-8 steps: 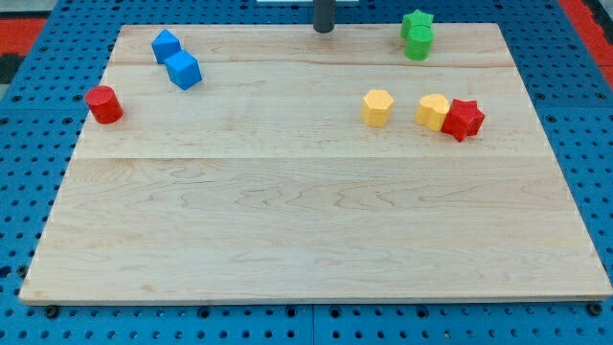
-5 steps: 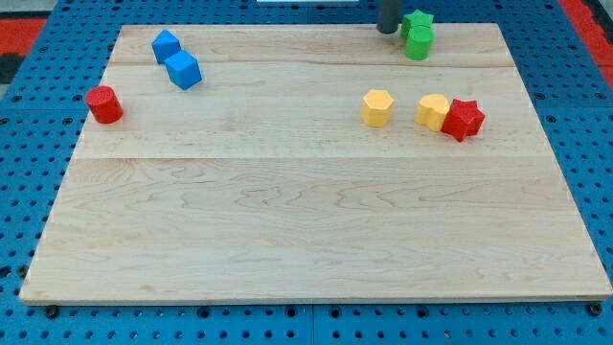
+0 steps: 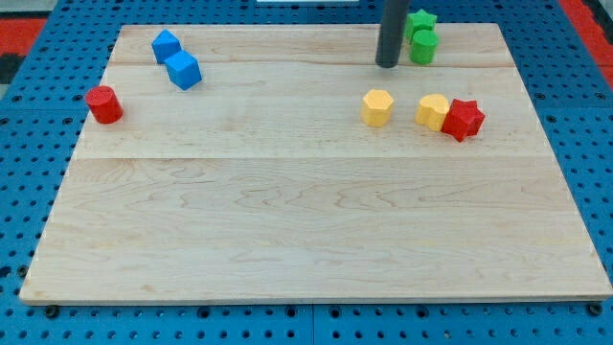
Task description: Push green star towards left
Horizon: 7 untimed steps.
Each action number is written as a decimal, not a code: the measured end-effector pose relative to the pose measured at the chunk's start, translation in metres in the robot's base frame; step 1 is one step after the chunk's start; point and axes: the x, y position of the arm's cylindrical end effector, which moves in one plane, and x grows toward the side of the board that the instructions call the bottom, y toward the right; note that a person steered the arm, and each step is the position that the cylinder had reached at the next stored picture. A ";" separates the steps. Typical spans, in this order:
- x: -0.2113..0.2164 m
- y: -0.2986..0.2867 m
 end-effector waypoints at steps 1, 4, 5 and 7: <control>0.021 0.087; -0.095 0.203; -0.095 0.094; -0.094 0.058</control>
